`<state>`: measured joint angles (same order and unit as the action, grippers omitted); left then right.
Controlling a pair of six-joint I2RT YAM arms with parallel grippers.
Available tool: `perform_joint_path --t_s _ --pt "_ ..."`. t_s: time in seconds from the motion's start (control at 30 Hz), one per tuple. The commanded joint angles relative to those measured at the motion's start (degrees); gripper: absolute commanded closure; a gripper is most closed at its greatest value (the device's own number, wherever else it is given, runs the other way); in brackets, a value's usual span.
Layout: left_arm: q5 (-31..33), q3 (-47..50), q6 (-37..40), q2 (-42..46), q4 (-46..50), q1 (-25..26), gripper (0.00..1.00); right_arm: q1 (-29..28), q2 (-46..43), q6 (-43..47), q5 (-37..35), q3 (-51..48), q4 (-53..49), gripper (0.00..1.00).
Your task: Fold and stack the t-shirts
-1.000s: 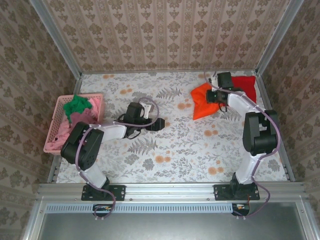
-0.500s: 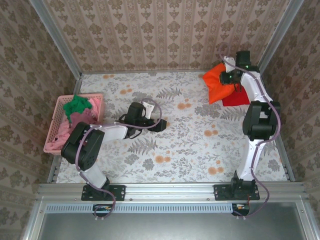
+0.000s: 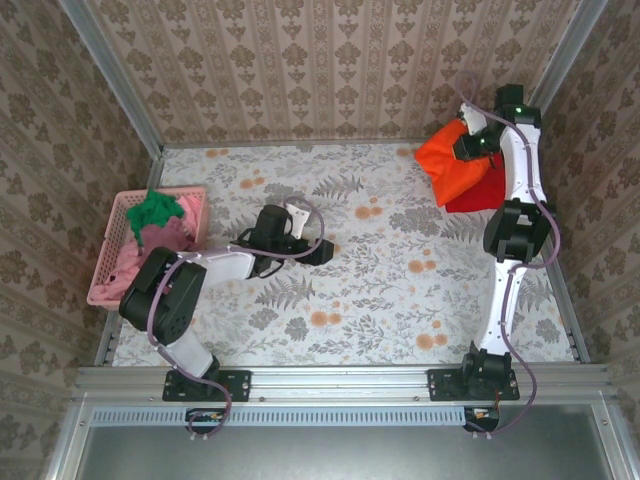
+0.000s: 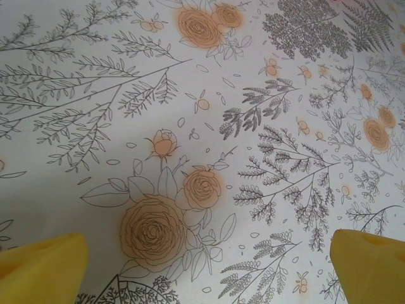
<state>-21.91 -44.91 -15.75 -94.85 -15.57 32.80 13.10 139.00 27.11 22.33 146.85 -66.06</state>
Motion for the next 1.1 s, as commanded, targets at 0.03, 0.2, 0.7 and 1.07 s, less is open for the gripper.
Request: perform_joint_path --t_s 0.03,0.2,0.7,1.07 --pt "0.55 -1.11 1.51 0.55 0.83 0.78 0.00 0.94 0.91 1.76 2.34 2.85 -2.38 1.00" --pt "0.62 -1.18 1.33 0.39 1.14 1.09 0.00 1.13 2.53 1.74 -0.40 4.25 -1.20 1.00" --pt "0.91 -1.81 1.00 -0.66 1.00 1.22 0.00 2.03 4.07 0.66 -7.03 5.65 0.14 1.00" --pt "0.81 -1.34 0.90 -0.99 0.03 1.30 0.00 2.53 -0.21 -1.81 -5.57 5.64 3.01 1.00"
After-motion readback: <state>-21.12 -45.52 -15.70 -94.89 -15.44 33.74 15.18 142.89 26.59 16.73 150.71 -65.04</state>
